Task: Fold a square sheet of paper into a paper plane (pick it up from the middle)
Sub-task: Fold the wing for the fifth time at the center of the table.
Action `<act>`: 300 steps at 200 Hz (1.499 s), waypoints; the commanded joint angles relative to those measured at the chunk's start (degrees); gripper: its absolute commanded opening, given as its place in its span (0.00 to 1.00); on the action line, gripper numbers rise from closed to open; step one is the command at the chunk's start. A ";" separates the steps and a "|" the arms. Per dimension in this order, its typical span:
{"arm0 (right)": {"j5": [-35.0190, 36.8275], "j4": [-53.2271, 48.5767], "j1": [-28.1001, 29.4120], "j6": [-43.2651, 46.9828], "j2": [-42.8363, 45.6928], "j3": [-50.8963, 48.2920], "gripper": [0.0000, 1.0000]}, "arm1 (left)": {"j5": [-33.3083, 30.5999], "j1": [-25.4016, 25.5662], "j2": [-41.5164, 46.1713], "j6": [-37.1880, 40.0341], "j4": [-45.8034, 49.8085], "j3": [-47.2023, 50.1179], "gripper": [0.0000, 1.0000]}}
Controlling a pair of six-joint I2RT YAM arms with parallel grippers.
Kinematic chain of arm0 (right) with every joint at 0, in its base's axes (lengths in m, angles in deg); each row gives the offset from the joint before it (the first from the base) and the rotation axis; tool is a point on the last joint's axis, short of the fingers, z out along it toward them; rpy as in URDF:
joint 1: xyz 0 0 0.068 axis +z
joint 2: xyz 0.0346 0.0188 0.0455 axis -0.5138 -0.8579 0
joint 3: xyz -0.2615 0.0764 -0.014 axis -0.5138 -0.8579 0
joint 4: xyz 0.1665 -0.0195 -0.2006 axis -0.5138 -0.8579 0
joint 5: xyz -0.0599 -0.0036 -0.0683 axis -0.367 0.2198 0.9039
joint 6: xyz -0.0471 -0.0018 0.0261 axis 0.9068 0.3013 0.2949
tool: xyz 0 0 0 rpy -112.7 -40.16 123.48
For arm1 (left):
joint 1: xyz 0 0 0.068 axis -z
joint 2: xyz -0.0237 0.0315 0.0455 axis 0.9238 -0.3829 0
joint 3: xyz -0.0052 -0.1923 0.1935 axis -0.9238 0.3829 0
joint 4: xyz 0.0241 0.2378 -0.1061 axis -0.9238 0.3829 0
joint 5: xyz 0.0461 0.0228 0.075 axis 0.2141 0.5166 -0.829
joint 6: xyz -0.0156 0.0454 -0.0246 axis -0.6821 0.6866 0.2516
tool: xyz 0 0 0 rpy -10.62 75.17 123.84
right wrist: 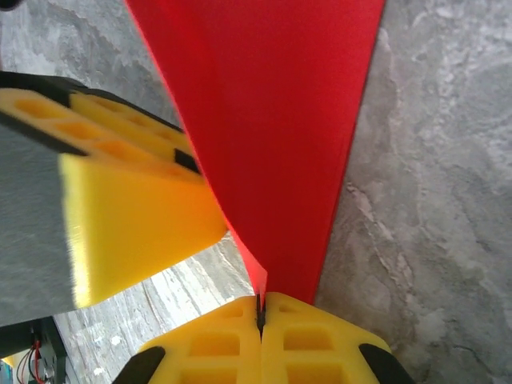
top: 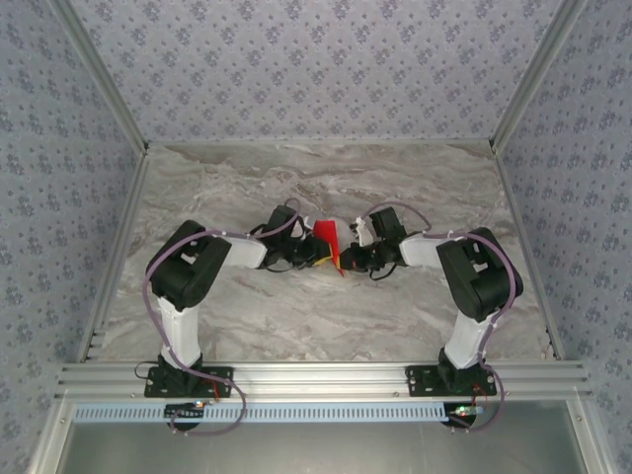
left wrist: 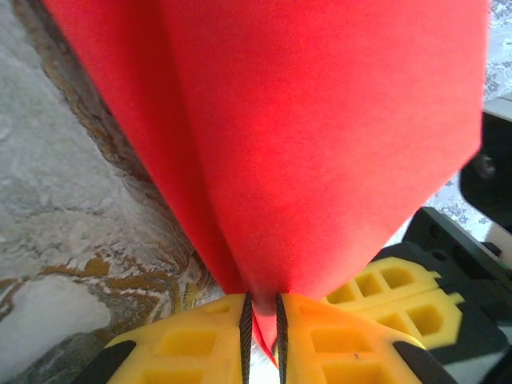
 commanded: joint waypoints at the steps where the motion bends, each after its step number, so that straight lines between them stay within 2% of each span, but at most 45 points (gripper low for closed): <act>1: -2.01 -0.87 -0.37 -1.50 -1.87 0.96 0.02 | -0.60 0.32 2.91 0.33 -3.72 0.76 0.19; 60: -2.02 -1.67 -0.54 -2.03 -2.99 1.61 0.02 | -0.53 0.44 3.41 -0.33 -6.29 2.10 0.18; 300: -2.46 -3.37 -0.98 -2.67 -4.49 2.37 0.04 | -1.80 0.74 -4.00 1.41 -1.61 -2.23 0.15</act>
